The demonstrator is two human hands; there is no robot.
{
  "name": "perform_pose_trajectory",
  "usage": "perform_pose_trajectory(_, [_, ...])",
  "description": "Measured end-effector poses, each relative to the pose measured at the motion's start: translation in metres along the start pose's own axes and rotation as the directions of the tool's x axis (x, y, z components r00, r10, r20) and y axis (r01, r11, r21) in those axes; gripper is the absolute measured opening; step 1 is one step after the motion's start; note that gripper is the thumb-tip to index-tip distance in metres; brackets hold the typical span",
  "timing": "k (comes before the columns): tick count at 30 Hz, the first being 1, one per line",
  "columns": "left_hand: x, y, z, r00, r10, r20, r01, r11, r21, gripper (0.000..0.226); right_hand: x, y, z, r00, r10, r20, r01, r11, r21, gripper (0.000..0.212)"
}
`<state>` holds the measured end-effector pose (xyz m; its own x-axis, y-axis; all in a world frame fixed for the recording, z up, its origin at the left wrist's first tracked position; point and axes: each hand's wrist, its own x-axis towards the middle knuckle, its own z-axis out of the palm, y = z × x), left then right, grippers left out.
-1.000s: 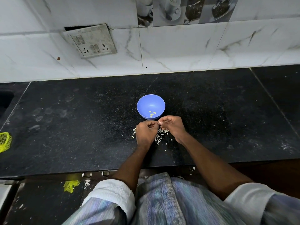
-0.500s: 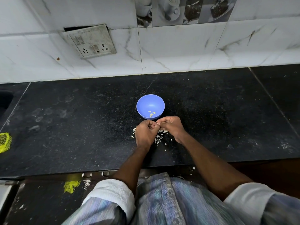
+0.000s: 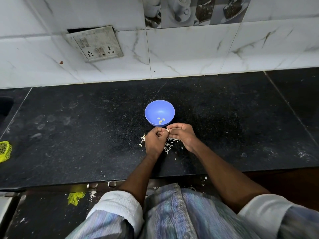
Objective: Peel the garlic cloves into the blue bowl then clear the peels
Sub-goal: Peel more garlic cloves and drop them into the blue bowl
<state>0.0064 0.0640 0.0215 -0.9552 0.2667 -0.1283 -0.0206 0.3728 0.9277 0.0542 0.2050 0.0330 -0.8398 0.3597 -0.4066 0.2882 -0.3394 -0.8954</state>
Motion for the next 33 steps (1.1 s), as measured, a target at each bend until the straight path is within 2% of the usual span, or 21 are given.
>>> perform_pose_trajectory(16, [-0.001, -0.003, -0.001, 1.000, 0.001, 0.005, -0.001, 1.000, 0.009, 0.007, -0.002, 0.004, -0.008, 0.995, 0.049, -0.087, -0.045, 0.998, 0.048, 0.016])
perform_pose_trajectory(20, [-0.002, -0.002, 0.000, 1.000, 0.003, -0.029, 0.000, 0.992, 0.125, 0.025, -0.003, 0.001, -0.009, 0.990, 0.066, -0.128, -0.056, 0.995, 0.078, 0.017])
perform_pose_trajectory(24, [-0.005, 0.000, 0.000, 0.998, 0.060, 0.032, -0.065, 0.980, 0.190, 0.017, -0.004, -0.002, -0.009, 0.985, 0.083, -0.149, -0.067, 0.992, 0.110, 0.016])
perform_pose_trajectory(27, [-0.004, 0.002, 0.001, 0.992, 0.127, 0.022, -0.129, 0.980, 0.150, 0.027, -0.006, -0.002, -0.007, 0.985, 0.075, -0.154, -0.061, 0.994, 0.089, 0.016])
perform_pose_trajectory(33, [-0.004, 0.008, 0.006, 0.984, 0.179, 0.007, -0.179, 0.984, -0.021, 0.025, -0.006, 0.000, -0.009, 0.988, 0.082, -0.130, -0.083, 0.997, 0.000, 0.018])
